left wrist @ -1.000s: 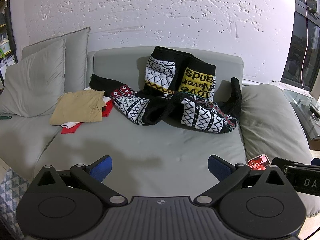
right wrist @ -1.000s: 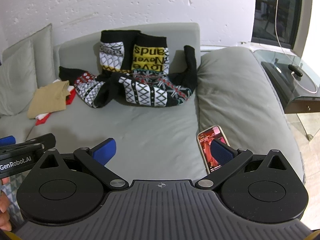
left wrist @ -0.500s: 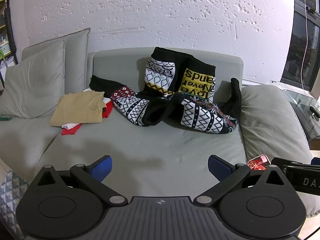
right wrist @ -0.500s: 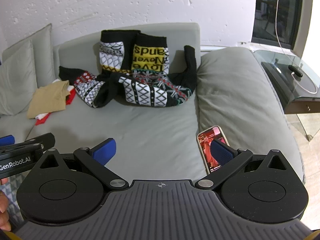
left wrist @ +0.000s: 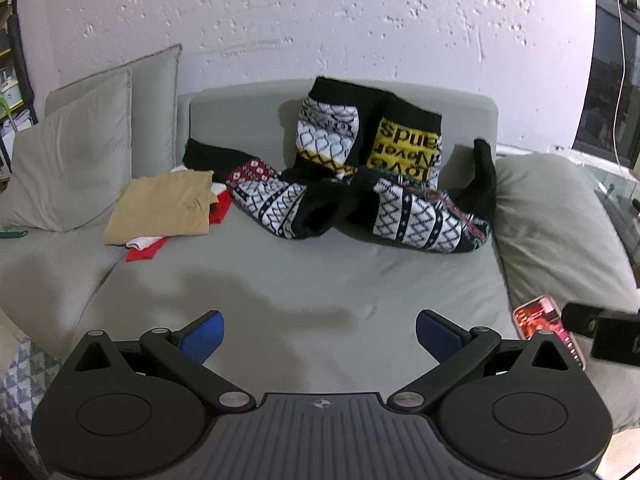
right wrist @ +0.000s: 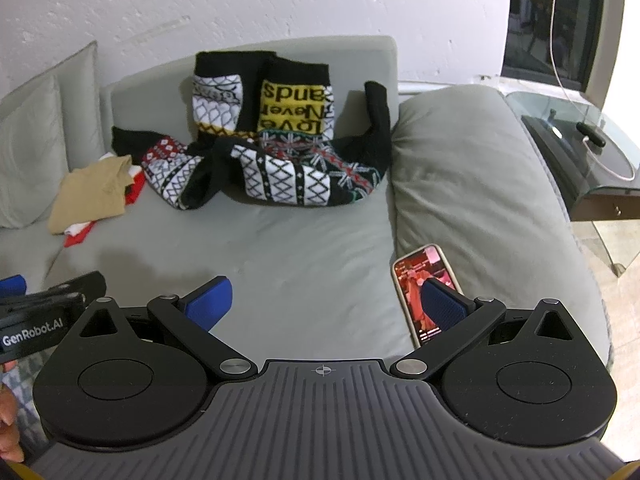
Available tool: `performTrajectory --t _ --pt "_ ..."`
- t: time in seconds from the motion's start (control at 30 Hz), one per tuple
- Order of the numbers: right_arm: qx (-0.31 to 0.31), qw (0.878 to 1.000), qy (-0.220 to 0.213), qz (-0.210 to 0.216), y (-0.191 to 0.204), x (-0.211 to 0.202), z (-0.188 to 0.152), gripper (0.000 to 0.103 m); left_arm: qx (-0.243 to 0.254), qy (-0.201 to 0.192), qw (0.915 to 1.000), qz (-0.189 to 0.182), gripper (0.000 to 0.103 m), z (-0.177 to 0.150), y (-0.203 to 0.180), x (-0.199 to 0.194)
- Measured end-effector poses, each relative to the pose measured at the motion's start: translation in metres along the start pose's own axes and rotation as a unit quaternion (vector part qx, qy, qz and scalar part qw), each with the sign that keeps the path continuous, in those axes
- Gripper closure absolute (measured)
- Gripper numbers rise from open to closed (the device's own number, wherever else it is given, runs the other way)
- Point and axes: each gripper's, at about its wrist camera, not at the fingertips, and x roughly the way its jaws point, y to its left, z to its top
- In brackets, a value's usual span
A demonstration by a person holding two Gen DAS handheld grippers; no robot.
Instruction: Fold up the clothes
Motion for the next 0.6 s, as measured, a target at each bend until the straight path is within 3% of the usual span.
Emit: performTrajectory --t 0.2,0.33,0.43,0.6 --pt "0.018 0.999 -0.008 0.037 -0.003 0.033 0.001 0.000 -0.010 0.007 0.9999 -0.009 0.001 -0.004 0.006 0.036" --pt "0.005 0.999 -0.033 0.027 0.005 0.058 0.009 0.000 -0.010 0.003 0.9999 -0.010 0.001 0.002 0.012 0.067" --pt "-0.003 0.999 -0.042 0.019 0.010 0.079 0.018 0.000 -0.016 0.030 0.9993 0.011 0.001 0.010 0.021 0.098" --pt "0.028 0.997 -0.052 0.044 0.009 0.119 0.035 0.000 -0.059 0.080 0.9950 0.014 0.002 0.022 0.043 0.147"
